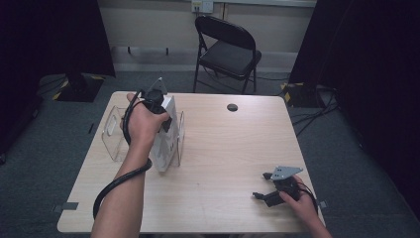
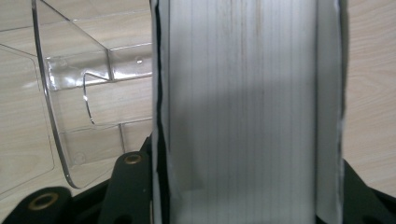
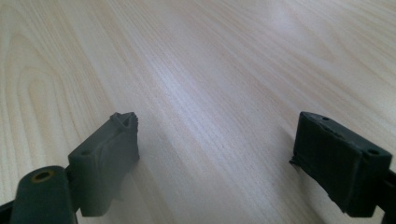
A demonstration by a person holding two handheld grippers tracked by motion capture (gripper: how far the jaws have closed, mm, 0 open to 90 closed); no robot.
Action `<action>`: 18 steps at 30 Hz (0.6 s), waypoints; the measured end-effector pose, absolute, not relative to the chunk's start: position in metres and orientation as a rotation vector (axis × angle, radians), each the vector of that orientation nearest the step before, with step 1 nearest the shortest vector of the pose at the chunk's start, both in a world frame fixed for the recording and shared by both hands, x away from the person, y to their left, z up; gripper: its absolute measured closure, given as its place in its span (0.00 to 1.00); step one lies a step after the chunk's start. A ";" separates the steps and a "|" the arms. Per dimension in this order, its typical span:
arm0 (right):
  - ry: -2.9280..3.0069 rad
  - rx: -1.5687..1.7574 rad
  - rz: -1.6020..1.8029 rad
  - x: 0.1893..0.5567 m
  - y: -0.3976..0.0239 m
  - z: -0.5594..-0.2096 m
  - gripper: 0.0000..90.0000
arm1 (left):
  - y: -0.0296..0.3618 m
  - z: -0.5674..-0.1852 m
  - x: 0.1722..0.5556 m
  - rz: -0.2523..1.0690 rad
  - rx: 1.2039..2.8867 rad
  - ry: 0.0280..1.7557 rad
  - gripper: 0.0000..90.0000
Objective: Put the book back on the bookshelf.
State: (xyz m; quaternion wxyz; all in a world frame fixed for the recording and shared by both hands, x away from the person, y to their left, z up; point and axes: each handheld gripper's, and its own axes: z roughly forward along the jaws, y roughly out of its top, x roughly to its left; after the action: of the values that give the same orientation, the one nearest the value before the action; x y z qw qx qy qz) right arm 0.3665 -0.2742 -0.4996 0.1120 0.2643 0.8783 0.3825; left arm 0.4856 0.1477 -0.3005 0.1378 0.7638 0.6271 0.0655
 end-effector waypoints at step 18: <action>2.579 0.778 1.123 0.366 -0.274 -0.500 0.14 | 0.143 -0.302 0.494 0.211 2.184 1.849 0.59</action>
State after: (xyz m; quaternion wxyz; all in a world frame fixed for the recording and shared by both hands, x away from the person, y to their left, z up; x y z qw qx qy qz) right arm 0.3664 -0.2742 -0.4996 0.1115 0.2650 0.8782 0.3823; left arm 0.4944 0.1432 -0.3018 0.1356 0.7540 0.6386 0.0727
